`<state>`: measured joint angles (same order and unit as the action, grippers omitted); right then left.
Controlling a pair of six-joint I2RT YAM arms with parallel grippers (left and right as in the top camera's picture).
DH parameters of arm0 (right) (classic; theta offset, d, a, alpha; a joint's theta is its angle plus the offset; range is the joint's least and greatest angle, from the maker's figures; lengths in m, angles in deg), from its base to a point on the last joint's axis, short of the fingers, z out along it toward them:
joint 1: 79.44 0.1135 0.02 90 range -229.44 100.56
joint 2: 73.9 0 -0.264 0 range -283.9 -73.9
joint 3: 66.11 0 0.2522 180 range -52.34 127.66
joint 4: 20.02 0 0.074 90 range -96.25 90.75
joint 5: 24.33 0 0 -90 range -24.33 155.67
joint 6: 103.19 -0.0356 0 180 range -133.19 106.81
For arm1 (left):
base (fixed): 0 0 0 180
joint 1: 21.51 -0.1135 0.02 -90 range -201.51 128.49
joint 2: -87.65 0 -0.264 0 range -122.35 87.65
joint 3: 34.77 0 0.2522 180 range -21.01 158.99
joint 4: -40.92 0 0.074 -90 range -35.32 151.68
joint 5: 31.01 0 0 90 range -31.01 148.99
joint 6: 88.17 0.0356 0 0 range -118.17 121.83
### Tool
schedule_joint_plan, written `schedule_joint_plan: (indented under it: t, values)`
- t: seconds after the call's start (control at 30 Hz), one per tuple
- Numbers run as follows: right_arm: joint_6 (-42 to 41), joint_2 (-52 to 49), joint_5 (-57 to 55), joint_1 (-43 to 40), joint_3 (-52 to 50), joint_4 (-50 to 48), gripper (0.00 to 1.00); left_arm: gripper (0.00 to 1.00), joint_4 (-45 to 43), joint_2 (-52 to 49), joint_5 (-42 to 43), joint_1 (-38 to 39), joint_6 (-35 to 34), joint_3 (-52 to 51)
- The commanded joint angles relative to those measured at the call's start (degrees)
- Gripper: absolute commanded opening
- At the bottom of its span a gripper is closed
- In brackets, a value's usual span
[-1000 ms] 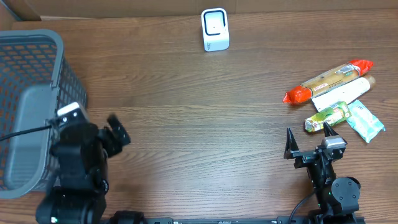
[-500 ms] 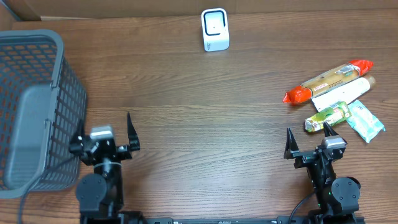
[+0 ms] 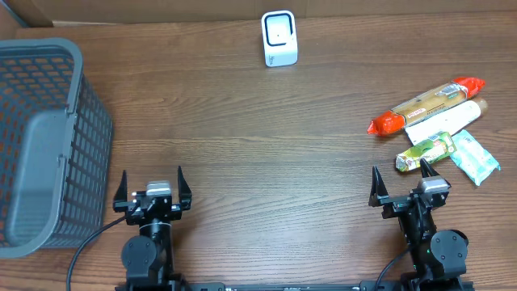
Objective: Scan the item barcode
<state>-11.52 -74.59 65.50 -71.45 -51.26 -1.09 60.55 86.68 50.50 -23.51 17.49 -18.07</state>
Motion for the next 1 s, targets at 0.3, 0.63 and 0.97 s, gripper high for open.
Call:
schedule_joint_plan:
  t: [0.3,0.63,0.97]
  values:
    - [-0.35,0.5,0.42,0.37,-0.61,-0.33,1.0,1.0,-1.81,0.74,2.97,-0.2,1.49,-2.54]
    - [-0.35,0.5,0.42,0.37,-0.61,-0.33,1.0,0.99,-1.79,0.72,2.97,-0.2,1.49,-2.54]
    - [-0.35,0.5,0.42,0.37,-0.61,-0.33,1.0,1.0,-1.81,0.72,2.97,-0.2,1.49,-2.54]
